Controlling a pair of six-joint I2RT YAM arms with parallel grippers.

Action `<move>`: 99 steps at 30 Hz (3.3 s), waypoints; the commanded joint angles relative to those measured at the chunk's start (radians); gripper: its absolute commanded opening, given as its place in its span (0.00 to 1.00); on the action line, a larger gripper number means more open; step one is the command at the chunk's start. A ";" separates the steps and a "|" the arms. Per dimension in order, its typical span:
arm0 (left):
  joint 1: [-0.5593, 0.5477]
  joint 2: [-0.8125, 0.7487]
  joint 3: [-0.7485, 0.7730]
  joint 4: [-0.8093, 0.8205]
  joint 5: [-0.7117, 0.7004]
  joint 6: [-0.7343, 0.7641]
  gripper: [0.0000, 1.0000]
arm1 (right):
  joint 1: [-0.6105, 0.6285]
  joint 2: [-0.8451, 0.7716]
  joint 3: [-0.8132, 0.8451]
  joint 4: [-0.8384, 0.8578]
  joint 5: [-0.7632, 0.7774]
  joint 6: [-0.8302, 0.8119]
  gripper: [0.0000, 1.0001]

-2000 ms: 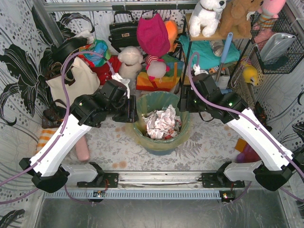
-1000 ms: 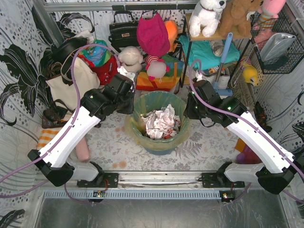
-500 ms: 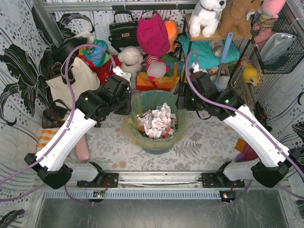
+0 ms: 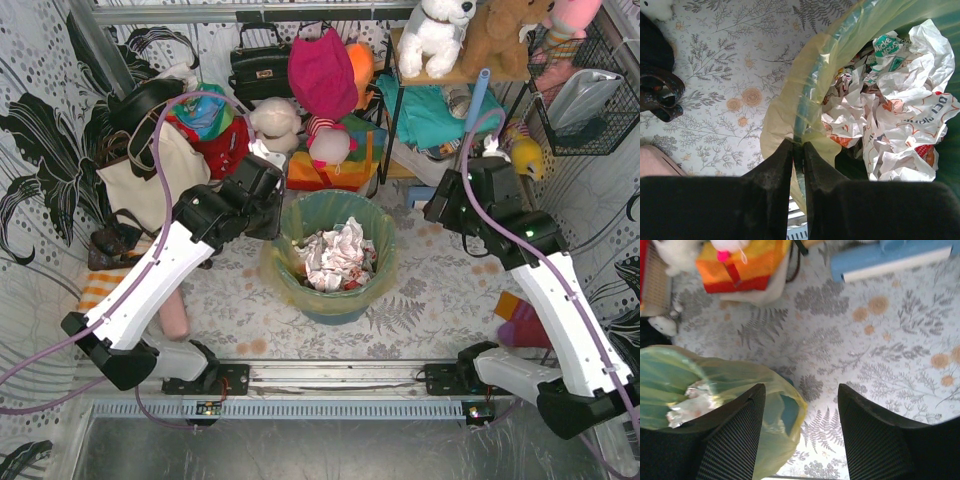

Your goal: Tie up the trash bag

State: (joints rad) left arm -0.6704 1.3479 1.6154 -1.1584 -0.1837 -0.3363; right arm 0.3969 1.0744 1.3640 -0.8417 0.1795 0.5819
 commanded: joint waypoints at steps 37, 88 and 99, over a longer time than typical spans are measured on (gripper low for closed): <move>0.022 0.016 -0.030 0.114 0.006 0.026 0.22 | -0.120 0.103 -1.033 1.096 -0.783 0.272 0.38; 0.045 -0.537 -0.605 0.277 -0.175 -0.421 0.40 | -0.121 0.169 -1.002 1.111 -0.819 0.268 0.00; 0.049 -0.667 -1.058 0.607 -0.003 -0.621 0.40 | -0.120 0.127 -0.919 0.940 -0.809 0.219 0.00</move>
State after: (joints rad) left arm -0.6273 0.7120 0.6491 -0.7521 -0.2604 -0.8558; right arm 0.2810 1.2251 0.4000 0.1841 -0.6395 0.8429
